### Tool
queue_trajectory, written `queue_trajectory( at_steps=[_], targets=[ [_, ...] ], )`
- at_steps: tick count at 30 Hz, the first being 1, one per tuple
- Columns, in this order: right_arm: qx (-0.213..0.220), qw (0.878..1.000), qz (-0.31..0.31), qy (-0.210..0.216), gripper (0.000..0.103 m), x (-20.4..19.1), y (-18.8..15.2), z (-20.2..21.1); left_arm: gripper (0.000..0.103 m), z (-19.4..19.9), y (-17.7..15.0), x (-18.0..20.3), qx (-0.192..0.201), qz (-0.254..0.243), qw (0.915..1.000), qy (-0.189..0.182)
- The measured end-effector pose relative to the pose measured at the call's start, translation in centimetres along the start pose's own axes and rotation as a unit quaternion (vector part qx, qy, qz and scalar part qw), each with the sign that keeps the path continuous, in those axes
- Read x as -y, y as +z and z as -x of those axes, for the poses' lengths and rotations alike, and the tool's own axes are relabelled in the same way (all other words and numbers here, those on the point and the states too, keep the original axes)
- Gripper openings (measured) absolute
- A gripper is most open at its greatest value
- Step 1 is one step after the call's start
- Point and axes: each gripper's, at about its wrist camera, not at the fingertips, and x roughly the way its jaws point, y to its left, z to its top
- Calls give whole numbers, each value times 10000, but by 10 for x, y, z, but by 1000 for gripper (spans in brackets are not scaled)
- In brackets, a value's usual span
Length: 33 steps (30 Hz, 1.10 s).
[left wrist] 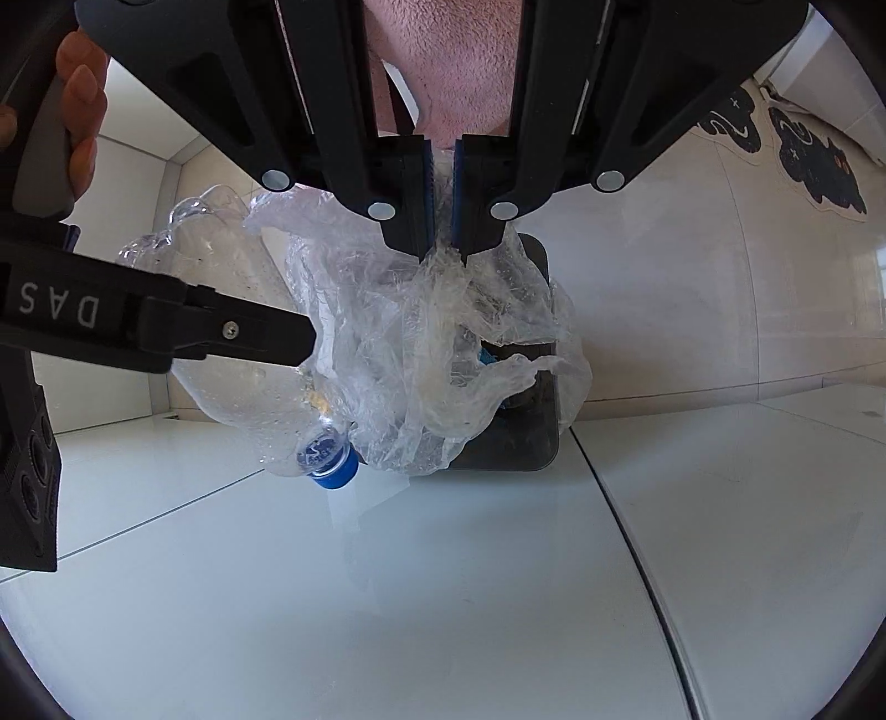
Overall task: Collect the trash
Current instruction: 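Open both tools to drop the bag and bottle into the bin, then grasp the crumpled foil wrapper with the left tool while the right tool grasps the white snack packet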
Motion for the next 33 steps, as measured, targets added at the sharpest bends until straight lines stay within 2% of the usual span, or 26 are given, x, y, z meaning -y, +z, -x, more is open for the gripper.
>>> queue_trajectory(
  at_steps=[5,7,8,10,12,17,22,25,29,33],
  targets=[
    [-40,10000,-74,5,63,3,6,-6,6,3,1,-4,3,29,10000,-88],
    [-59,9999,-121,17,64,3,8,-6,23,5,3,1,-10,39,9999,-114],
    [-57,9999,-149,30,65,5,11,-7,36,6,4,2,-1,45,9999,-103],
    [-7,9998,-195,67,74,7,13,-7,41,6,4,3,20,27,10000,-77],
    [22,9997,-223,93,75,6,16,-4,46,5,5,5,2,14,10000,-65],
    [84,9996,-269,77,75,6,16,6,49,21,3,1,42,94,9999,-8],
    [218,9993,-301,101,75,4,11,36,51,55,2,0,218,82,9997,-19],
    [365,9991,-222,68,75,0,4,65,51,85,3,9,358,33,9993,-33],
    [628,9980,-67,30,75,-9,-11,109,57,129,2,23,652,-93,9978,-46],
    [911,9958,-1,79,75,-16,-25,156,59,167,2,36,893,-210,9958,-71]
  ],
)
